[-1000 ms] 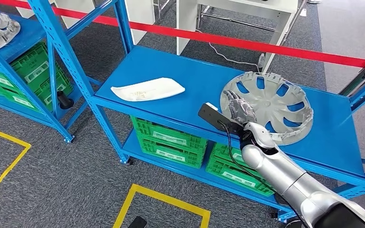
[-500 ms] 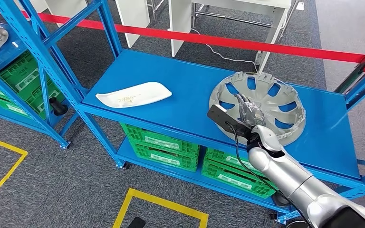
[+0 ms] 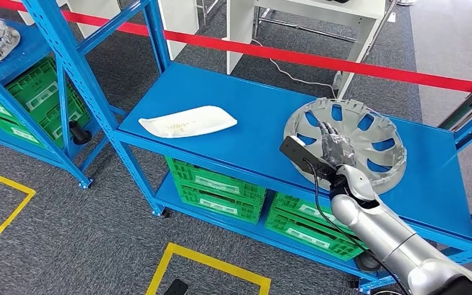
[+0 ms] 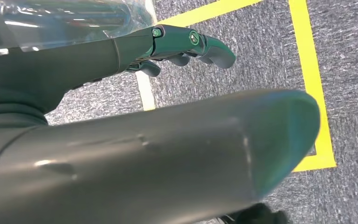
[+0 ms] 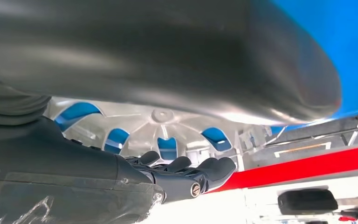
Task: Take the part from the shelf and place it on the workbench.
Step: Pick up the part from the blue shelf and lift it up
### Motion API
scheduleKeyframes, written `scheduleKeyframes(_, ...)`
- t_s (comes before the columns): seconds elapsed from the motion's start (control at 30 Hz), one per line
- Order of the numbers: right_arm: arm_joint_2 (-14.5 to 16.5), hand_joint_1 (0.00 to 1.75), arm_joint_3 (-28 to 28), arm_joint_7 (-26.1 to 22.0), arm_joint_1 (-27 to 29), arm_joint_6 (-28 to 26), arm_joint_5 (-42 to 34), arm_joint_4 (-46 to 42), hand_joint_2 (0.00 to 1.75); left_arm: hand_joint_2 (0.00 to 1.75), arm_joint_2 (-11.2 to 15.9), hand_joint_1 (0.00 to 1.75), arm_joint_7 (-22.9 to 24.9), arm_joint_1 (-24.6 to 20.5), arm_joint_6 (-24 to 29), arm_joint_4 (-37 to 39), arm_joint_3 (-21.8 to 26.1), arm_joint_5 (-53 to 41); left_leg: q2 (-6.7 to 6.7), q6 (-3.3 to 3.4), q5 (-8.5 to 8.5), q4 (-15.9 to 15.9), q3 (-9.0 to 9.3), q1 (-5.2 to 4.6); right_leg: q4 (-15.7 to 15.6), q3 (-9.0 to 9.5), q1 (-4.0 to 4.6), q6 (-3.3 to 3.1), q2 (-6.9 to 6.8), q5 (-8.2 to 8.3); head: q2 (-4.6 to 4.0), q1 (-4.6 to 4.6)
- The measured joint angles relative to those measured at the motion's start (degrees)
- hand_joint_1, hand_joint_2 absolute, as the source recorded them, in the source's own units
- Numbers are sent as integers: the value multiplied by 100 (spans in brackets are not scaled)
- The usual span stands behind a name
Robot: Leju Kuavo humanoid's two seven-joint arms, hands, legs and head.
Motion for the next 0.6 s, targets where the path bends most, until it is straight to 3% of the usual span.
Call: scheduleKeyframes(0.6,2,0,0,-2,6,2,0,0,0,0,0,0,0,7,0,0,0,2,-3,13,3,-1,-9,-8,-13,2,-6,22,0,6,0,7)
